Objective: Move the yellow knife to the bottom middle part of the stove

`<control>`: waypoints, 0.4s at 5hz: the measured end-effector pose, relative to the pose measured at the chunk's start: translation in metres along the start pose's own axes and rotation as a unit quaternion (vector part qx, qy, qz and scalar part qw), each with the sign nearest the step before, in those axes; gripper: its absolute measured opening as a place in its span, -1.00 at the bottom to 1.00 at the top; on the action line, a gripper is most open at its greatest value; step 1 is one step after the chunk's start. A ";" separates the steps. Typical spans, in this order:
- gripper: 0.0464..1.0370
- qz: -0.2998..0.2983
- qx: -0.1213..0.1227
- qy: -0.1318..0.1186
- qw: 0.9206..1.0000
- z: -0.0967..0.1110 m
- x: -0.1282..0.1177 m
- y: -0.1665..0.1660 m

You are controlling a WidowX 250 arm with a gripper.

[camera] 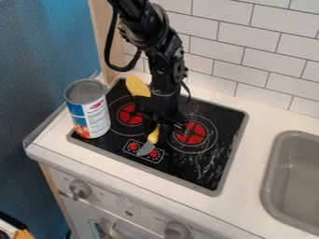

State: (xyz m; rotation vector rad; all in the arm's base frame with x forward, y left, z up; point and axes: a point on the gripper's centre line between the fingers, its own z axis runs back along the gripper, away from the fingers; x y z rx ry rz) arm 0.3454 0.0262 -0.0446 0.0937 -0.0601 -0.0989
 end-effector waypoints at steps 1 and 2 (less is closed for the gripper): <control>0.41 0.004 0.008 0.002 1.000 0.000 0.002 0.003; 0.87 0.014 0.000 0.008 1.000 0.001 0.000 0.005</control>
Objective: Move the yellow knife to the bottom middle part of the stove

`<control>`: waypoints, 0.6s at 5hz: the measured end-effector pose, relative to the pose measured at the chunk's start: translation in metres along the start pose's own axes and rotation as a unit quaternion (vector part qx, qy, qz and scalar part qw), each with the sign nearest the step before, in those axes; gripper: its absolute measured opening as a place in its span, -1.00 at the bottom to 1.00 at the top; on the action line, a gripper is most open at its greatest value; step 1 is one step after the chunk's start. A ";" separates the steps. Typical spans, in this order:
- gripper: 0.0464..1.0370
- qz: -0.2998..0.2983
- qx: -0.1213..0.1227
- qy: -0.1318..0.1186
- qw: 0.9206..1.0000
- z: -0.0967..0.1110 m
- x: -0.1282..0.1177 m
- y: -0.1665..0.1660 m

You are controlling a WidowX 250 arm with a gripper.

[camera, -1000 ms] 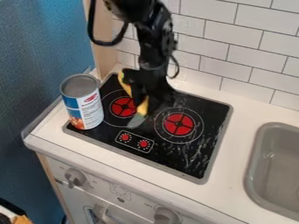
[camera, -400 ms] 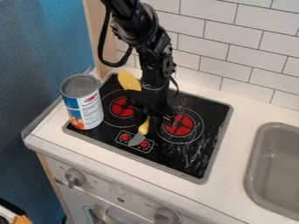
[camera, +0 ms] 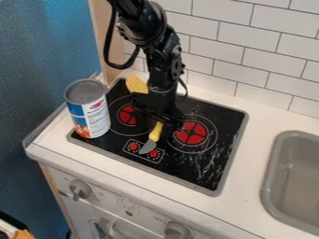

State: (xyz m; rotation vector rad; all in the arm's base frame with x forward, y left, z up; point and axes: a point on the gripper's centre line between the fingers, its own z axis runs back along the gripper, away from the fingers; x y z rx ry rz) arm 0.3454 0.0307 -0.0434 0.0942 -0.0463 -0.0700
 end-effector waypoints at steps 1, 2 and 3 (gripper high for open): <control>0.92 0.002 -0.004 0.000 1.000 0.003 -0.001 -0.002; 0.92 0.015 -0.005 -0.026 1.000 0.030 0.003 -0.001; 0.92 0.015 -0.027 -0.052 0.998 0.050 0.008 -0.007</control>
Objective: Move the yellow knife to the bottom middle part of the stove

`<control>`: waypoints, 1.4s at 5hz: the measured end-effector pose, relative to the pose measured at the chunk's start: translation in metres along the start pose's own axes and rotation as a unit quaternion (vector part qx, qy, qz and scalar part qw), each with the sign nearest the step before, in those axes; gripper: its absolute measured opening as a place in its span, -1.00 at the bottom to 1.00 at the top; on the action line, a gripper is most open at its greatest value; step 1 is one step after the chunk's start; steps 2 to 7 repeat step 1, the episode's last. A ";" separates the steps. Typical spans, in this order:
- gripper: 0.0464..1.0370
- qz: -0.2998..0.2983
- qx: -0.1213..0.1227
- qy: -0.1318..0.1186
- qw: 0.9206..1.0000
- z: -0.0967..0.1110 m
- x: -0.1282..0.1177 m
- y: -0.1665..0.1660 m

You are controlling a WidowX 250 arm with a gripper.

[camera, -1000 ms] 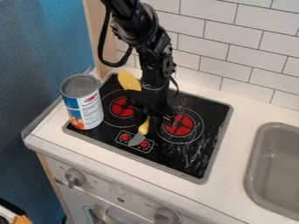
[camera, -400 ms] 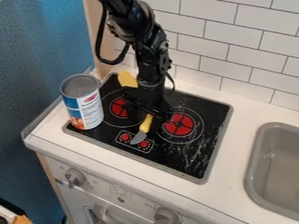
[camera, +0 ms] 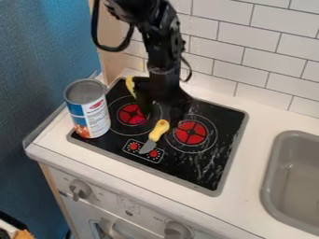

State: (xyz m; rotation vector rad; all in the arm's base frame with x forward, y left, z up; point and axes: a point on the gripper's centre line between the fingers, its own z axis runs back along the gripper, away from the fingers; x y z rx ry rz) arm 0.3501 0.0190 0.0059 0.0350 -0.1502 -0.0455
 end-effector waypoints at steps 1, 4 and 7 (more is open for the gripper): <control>0.92 -0.005 0.000 -0.023 1.000 0.017 0.006 0.000; 0.92 -0.005 0.000 -0.023 1.000 0.017 0.006 0.000; 0.92 -0.005 0.000 -0.023 1.000 0.017 0.006 0.000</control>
